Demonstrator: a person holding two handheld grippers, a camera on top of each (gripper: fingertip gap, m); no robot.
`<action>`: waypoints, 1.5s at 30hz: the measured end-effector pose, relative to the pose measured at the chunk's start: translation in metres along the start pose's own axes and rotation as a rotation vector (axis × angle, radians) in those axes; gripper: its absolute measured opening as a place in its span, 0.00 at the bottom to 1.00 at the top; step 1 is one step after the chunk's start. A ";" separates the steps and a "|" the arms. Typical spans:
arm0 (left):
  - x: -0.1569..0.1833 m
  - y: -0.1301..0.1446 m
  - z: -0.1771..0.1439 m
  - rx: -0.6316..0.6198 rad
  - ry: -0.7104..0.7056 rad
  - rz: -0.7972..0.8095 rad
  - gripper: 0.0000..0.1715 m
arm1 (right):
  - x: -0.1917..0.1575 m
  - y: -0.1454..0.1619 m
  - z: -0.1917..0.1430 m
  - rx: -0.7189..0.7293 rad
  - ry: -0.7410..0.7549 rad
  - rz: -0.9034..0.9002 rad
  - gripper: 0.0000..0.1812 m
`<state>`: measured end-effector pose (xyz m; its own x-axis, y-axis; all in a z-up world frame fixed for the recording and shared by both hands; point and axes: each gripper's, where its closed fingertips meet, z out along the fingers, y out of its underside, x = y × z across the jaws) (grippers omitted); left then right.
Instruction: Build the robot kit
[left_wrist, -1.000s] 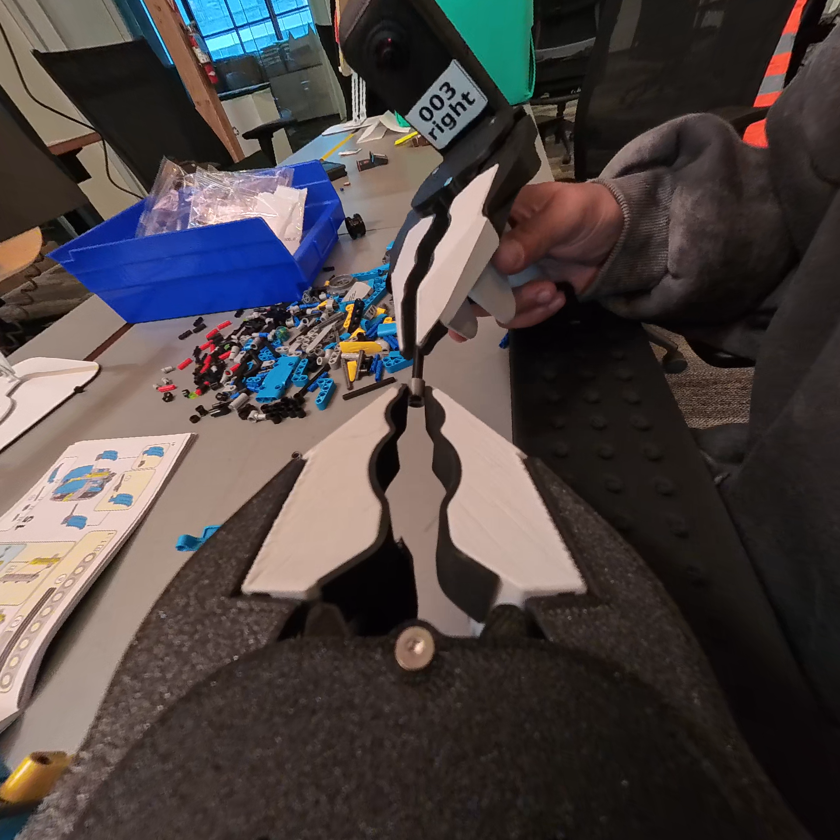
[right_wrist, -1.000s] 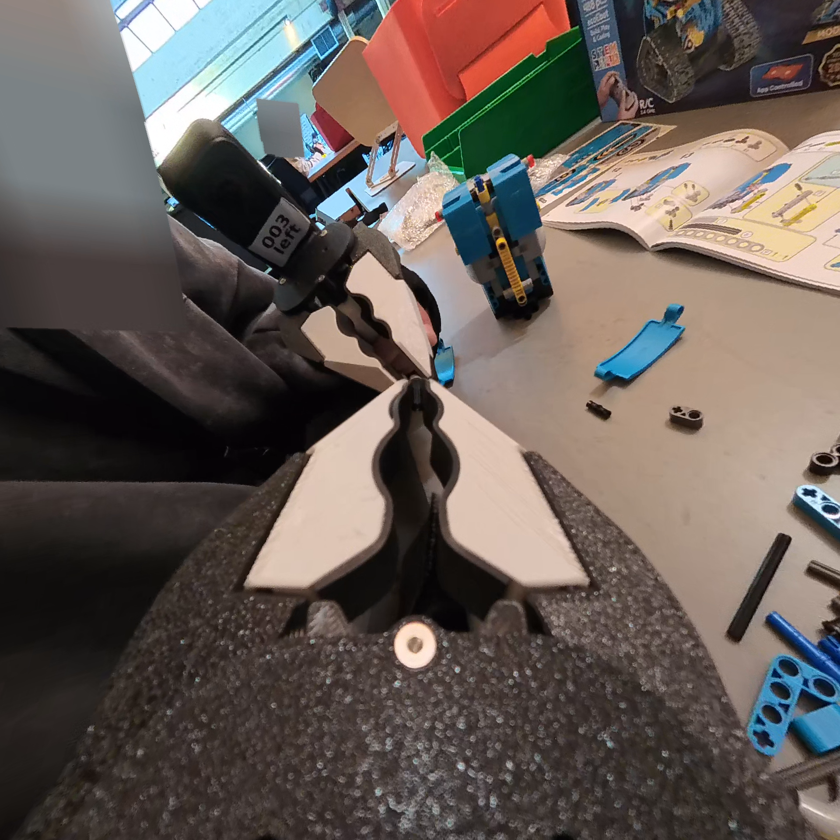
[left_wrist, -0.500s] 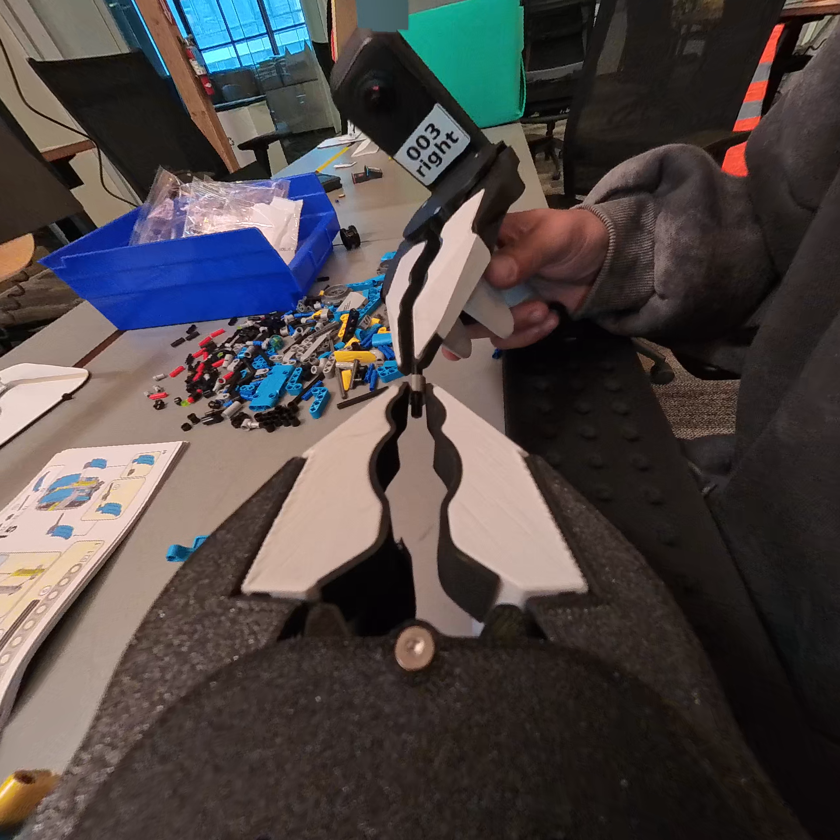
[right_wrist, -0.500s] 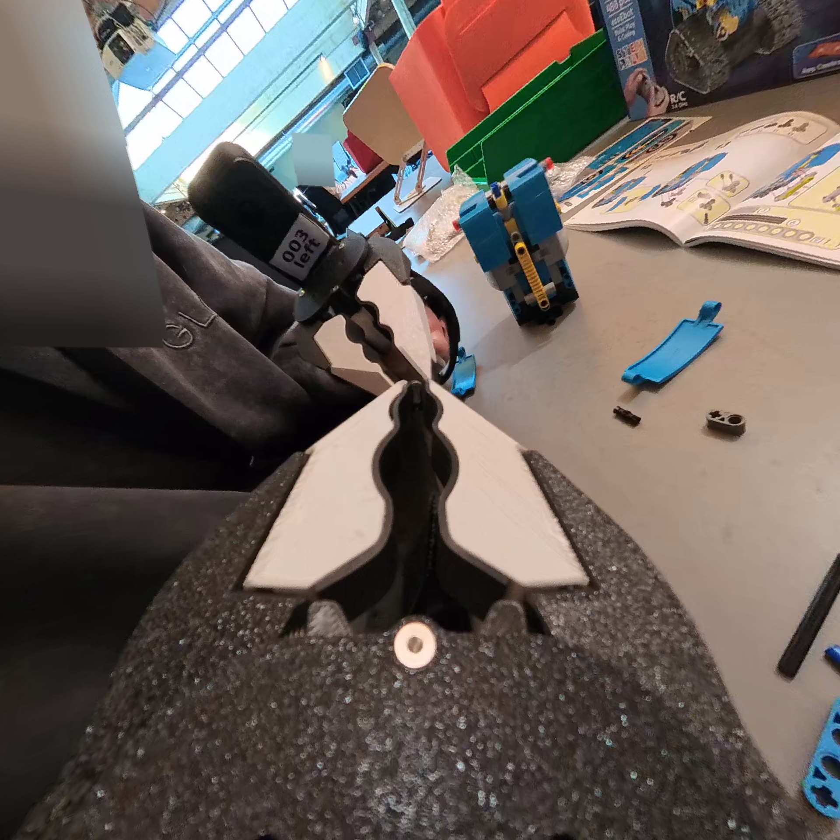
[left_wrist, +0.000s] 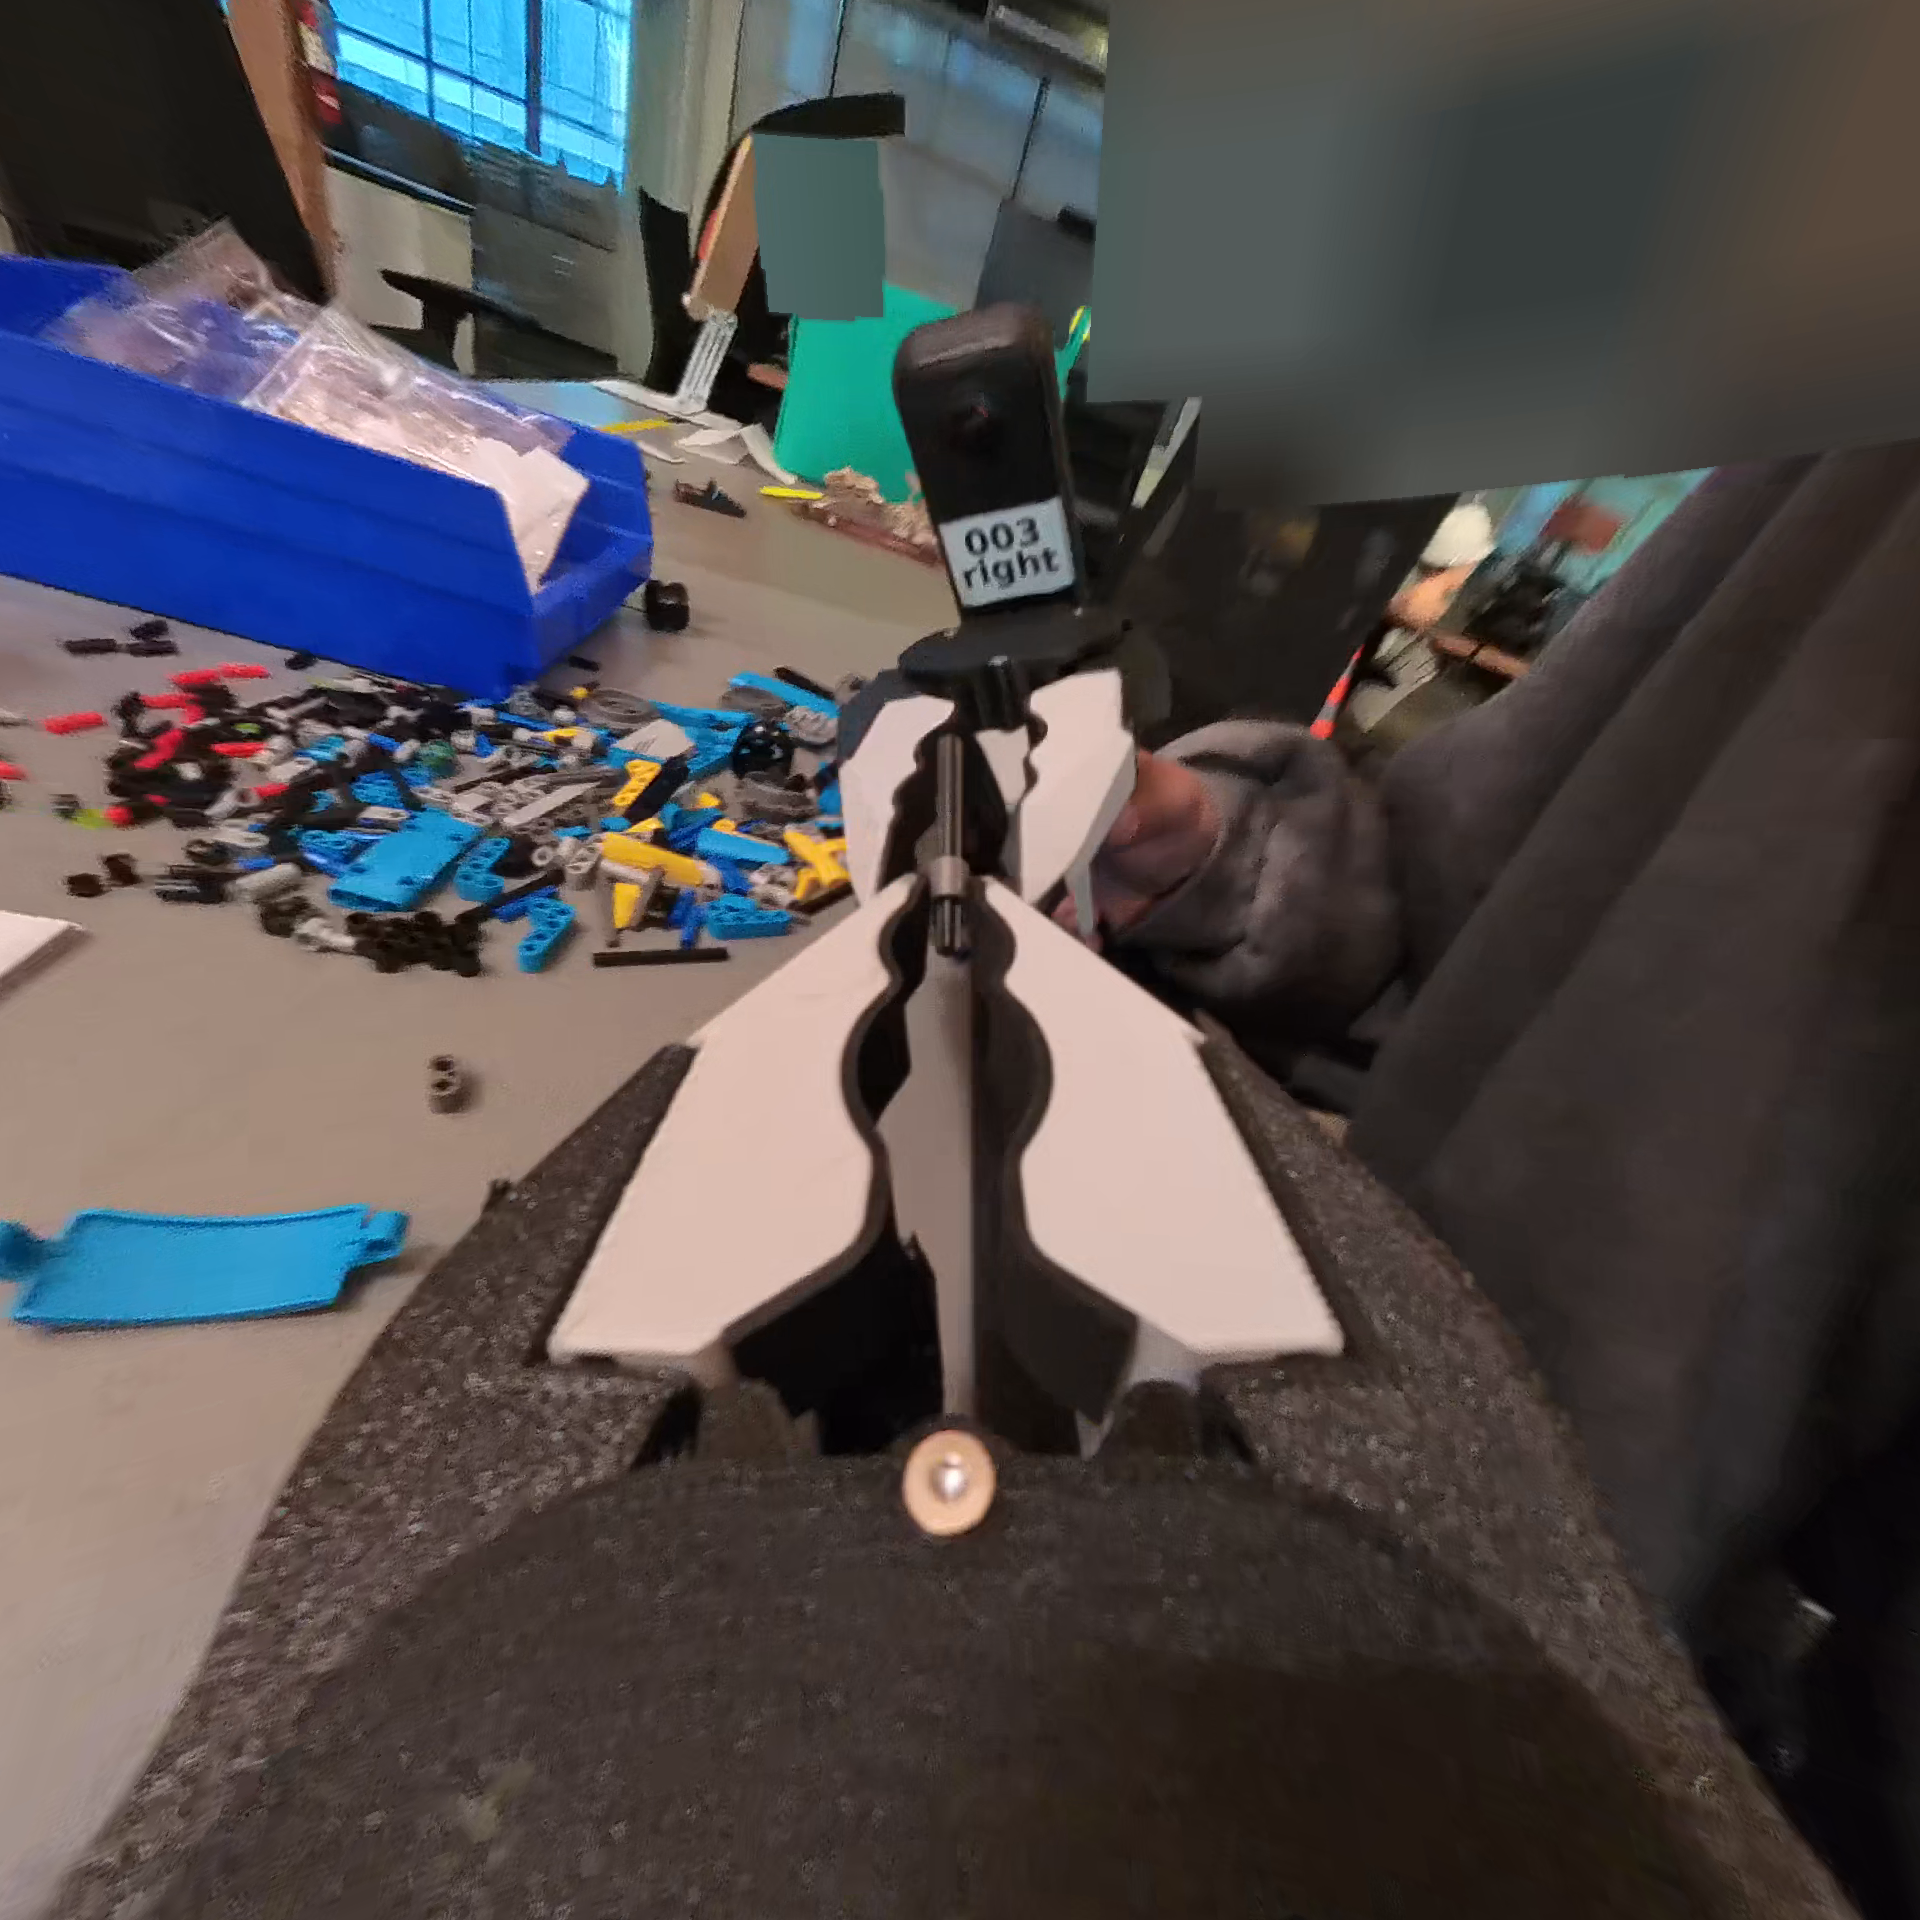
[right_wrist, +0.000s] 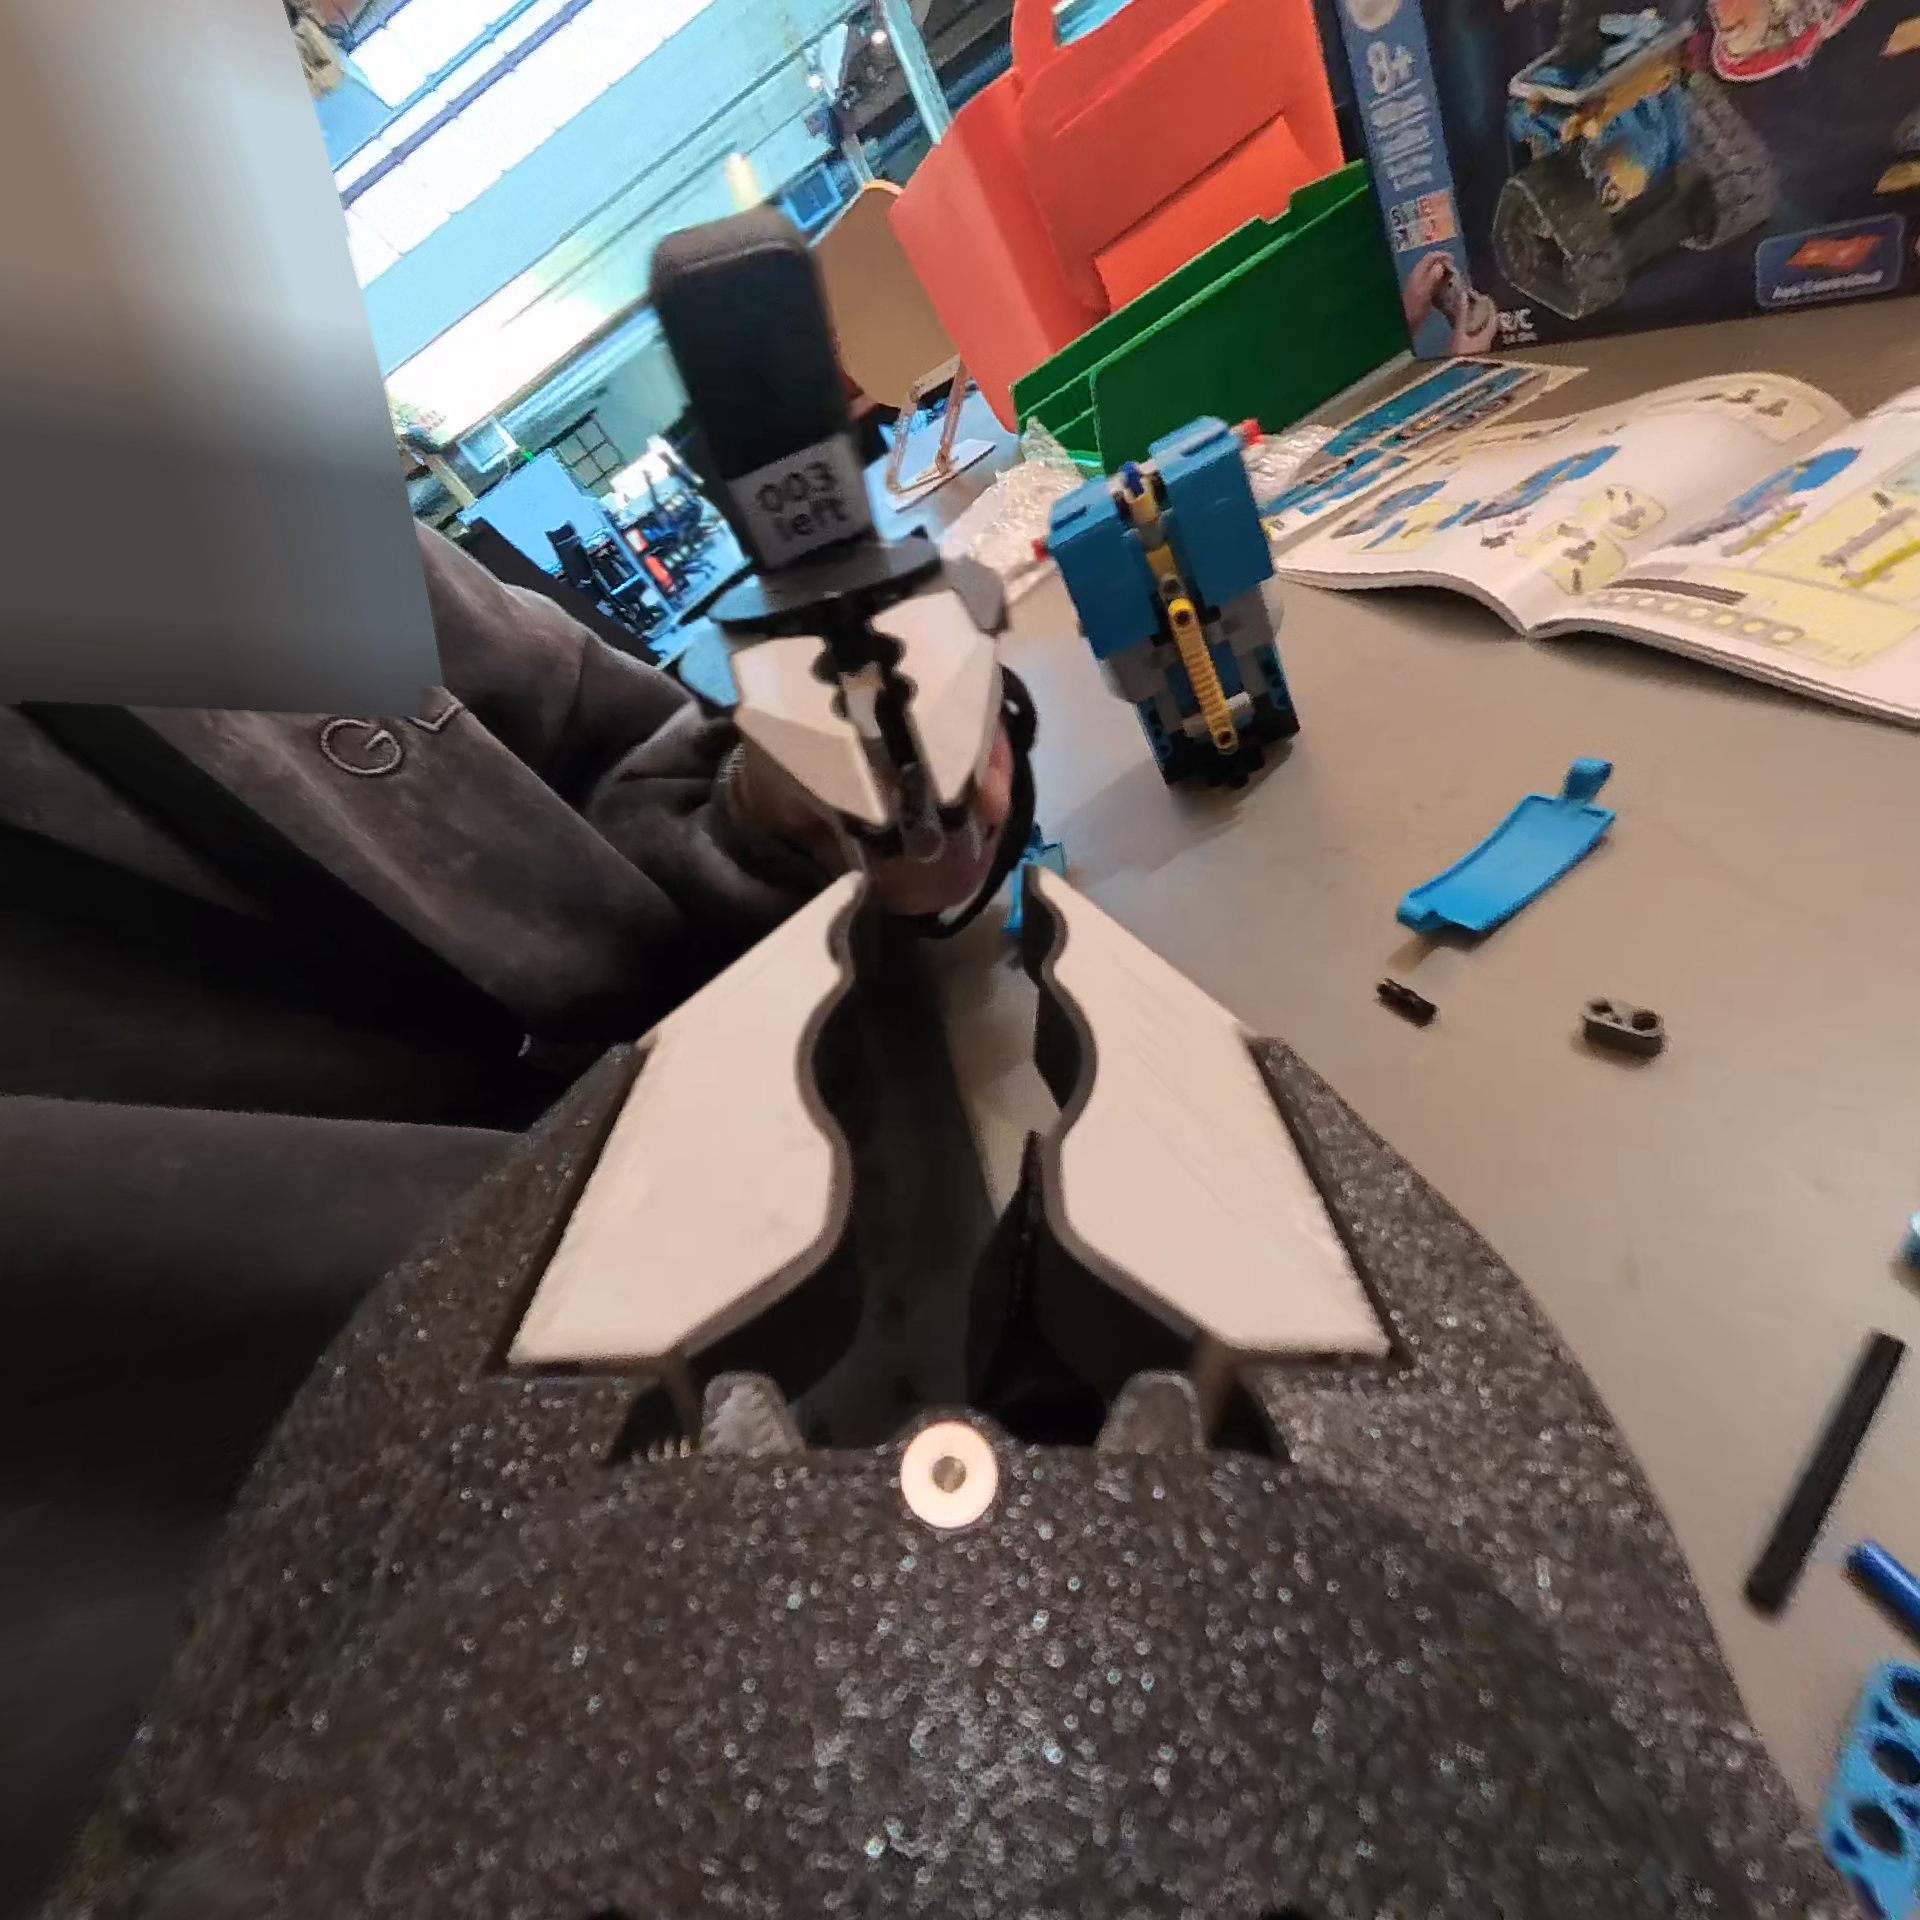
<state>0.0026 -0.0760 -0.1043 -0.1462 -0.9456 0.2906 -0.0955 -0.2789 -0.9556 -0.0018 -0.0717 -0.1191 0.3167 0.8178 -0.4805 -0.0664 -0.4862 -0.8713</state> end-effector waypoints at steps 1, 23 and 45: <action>0.002 -0.002 -0.001 0.015 0.025 -0.032 0.04 | -0.005 0.000 0.002 0.002 -0.024 -0.008 0.15; 0.004 -0.001 -0.001 0.018 0.052 -0.082 0.08 | -0.010 -0.010 -0.006 0.059 -0.063 0.043 0.04; 0.000 -0.004 -0.003 0.035 0.018 -0.069 0.04 | -0.012 -0.013 -0.007 0.077 -0.059 0.023 0.04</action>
<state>0.0000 -0.0741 -0.1001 -0.1578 -0.9209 0.3564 -0.0710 -0.3494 -0.9343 0.0020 -0.0769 -0.1012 0.2585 0.8242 -0.5039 -0.1462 -0.4822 -0.8638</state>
